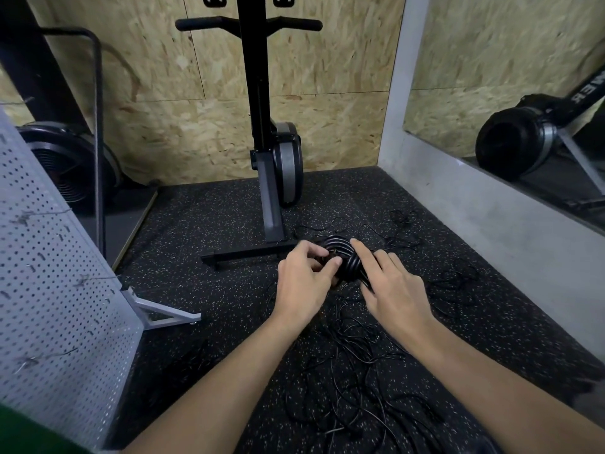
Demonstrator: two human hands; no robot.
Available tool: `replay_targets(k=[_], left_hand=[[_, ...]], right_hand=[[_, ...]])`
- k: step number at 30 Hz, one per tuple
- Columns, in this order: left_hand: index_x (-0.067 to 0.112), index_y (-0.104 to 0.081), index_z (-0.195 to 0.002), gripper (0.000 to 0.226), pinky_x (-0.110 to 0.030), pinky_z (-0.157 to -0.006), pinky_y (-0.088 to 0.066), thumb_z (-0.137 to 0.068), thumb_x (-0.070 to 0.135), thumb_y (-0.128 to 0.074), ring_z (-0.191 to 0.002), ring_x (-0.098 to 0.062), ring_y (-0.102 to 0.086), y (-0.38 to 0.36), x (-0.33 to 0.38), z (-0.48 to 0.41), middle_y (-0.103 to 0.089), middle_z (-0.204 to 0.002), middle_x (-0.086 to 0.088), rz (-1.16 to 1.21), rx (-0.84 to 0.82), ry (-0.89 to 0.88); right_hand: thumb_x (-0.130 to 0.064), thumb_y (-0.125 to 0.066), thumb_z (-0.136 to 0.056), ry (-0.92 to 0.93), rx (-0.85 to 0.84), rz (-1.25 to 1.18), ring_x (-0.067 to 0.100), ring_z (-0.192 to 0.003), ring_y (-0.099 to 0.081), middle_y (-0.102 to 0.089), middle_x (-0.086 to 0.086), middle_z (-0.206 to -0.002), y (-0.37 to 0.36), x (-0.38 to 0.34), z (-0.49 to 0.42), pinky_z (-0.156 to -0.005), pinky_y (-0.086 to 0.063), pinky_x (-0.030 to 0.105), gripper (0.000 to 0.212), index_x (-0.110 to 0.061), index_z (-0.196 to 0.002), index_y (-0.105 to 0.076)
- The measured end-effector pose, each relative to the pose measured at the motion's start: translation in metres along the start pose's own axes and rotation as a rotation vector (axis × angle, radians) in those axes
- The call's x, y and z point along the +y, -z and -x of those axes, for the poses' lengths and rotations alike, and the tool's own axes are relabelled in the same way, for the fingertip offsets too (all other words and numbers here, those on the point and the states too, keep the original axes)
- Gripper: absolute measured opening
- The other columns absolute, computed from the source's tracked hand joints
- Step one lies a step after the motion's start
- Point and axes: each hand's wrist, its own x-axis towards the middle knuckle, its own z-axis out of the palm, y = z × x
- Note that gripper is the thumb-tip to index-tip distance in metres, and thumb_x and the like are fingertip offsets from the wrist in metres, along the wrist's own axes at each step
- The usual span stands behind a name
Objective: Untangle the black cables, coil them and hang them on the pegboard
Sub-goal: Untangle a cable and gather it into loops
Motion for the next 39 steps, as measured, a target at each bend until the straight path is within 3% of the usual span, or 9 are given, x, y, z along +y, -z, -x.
replay_targets(k=[4, 10, 15, 17, 20, 23, 30, 35, 39], left_hand=[[0.021, -0.073, -0.085, 0.012, -0.010, -0.058, -0.044, -0.092, 0.029, -0.079, -0.060, -0.001, -0.067, 0.003, 0.000, -0.001, -0.073, -0.066, 0.005, -0.036, 0.009, -0.021], [0.020, -0.081, -0.081, 0.014, -0.010, -0.055, -0.042, -0.093, 0.026, -0.077, -0.054, 0.004, -0.062, 0.003, 0.001, -0.008, -0.073, -0.063, 0.007, -0.010, -0.018, 0.067], [0.019, -0.072, -0.076, 0.023, -0.030, -0.067, -0.058, -0.091, 0.035, -0.080, -0.056, -0.007, -0.068, -0.005, -0.005, -0.004, -0.073, -0.061, 0.006, 0.039, 0.081, 0.161], [0.019, -0.071, -0.075, 0.026, -0.027, -0.066, -0.055, -0.089, 0.039, -0.081, -0.059, -0.008, -0.068, -0.005, -0.007, -0.002, -0.073, -0.062, 0.006, 0.036, 0.108, 0.164], [0.023, -0.073, -0.085, 0.017, -0.016, -0.062, -0.051, -0.088, 0.036, -0.082, -0.068, -0.003, -0.070, -0.003, -0.008, -0.001, -0.075, -0.075, 0.007, 0.016, 0.018, 0.118], [0.025, -0.073, -0.096, 0.013, -0.010, -0.069, -0.050, -0.087, 0.024, -0.082, -0.080, -0.001, -0.068, -0.003, -0.009, 0.002, -0.073, -0.085, 0.011, -0.068, -0.053, 0.028], [0.019, -0.083, -0.086, 0.004, -0.018, -0.068, -0.056, -0.084, 0.015, -0.083, -0.069, -0.002, -0.069, -0.002, -0.007, 0.004, -0.073, -0.071, 0.013, -0.098, 0.038, -0.089], [0.016, -0.084, -0.082, 0.003, -0.014, -0.066, -0.054, -0.082, 0.014, -0.086, -0.064, 0.003, -0.067, -0.001, -0.011, -0.002, -0.075, -0.071, 0.011, -0.077, 0.021, 0.026], [0.019, -0.083, -0.075, 0.006, -0.025, -0.069, -0.060, -0.079, 0.018, -0.087, -0.065, -0.012, -0.073, 0.001, -0.016, -0.008, -0.075, -0.064, 0.006, -0.026, -0.018, 0.197]], right_hand=[[-0.019, -0.088, -0.075, 0.006, -0.015, -0.002, 0.020, -0.093, -0.059, -0.058, 0.000, -0.101, -0.002, 0.001, 0.003, -0.045, -0.050, 0.031, 0.094, -0.019, -0.156, -0.042], [-0.013, -0.086, -0.075, 0.027, 0.017, 0.000, 0.020, -0.090, -0.057, -0.058, -0.001, -0.100, 0.001, 0.001, 0.001, -0.050, -0.052, 0.031, 0.092, -0.019, -0.156, -0.044], [-0.010, -0.084, -0.076, 0.106, 0.035, 0.016, 0.019, -0.088, -0.057, -0.057, 0.002, -0.098, -0.003, -0.004, 0.003, -0.051, -0.055, 0.031, 0.087, -0.018, -0.154, -0.046], [-0.011, -0.085, -0.076, 0.110, 0.035, 0.015, 0.020, -0.088, -0.057, -0.057, 0.002, -0.098, -0.005, -0.006, 0.003, -0.051, -0.055, 0.031, 0.086, -0.017, -0.153, -0.048], [-0.012, -0.086, -0.076, 0.079, 0.037, 0.010, 0.020, -0.088, -0.057, -0.056, 0.002, -0.097, -0.004, -0.002, 0.001, -0.049, -0.053, 0.031, 0.086, -0.016, -0.153, -0.048], [-0.012, -0.087, -0.074, 0.061, 0.018, 0.011, 0.020, -0.088, -0.057, -0.056, 0.002, -0.098, -0.004, 0.003, 0.002, -0.048, -0.052, 0.031, 0.088, -0.016, -0.153, -0.047], [-0.003, -0.084, -0.073, 0.142, 0.022, 0.011, 0.021, -0.085, -0.057, -0.056, 0.003, -0.095, -0.006, 0.004, 0.004, -0.055, -0.057, 0.036, 0.087, -0.015, -0.152, -0.048], [0.004, -0.084, -0.066, 0.220, 0.017, 0.050, 0.023, -0.086, -0.057, -0.056, 0.004, -0.096, -0.009, 0.008, 0.005, -0.058, -0.055, 0.037, 0.093, -0.014, -0.151, -0.051], [0.003, -0.085, -0.065, 0.217, 0.008, 0.024, 0.024, -0.087, -0.059, -0.058, 0.004, -0.098, -0.009, 0.008, 0.006, -0.060, -0.056, 0.038, 0.093, -0.015, -0.150, -0.052]])
